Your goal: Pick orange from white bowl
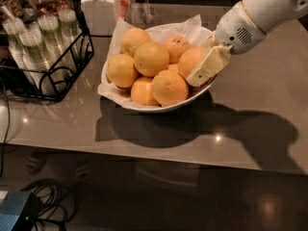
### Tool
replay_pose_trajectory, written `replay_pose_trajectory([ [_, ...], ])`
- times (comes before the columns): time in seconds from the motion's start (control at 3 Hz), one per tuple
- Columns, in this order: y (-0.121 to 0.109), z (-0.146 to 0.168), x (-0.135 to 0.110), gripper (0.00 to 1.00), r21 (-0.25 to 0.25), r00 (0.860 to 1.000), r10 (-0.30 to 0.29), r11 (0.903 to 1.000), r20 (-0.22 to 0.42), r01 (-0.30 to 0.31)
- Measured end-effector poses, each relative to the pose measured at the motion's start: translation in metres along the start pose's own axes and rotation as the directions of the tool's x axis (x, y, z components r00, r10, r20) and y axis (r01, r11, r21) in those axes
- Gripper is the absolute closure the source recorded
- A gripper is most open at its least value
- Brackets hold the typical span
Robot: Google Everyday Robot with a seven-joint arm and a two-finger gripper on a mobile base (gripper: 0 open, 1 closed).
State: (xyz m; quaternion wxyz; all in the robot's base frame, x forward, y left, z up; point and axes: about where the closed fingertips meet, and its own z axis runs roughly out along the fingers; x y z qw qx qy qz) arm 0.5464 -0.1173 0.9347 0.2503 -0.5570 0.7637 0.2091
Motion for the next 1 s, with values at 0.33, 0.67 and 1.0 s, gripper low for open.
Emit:
replay_pose_trajectory([
  [0.33,0.014,-0.025,-0.006,1.00,0.059,0.998,-0.052,0.9971,0.045,0.049],
  [0.67,0.054,-0.076,-0.015,1.00,0.206,0.986,-0.139,0.9715,0.089,0.118],
  [1.0,0.104,-0.124,-0.019,1.00,0.367,0.970,-0.199,0.9203,0.141,0.135],
])
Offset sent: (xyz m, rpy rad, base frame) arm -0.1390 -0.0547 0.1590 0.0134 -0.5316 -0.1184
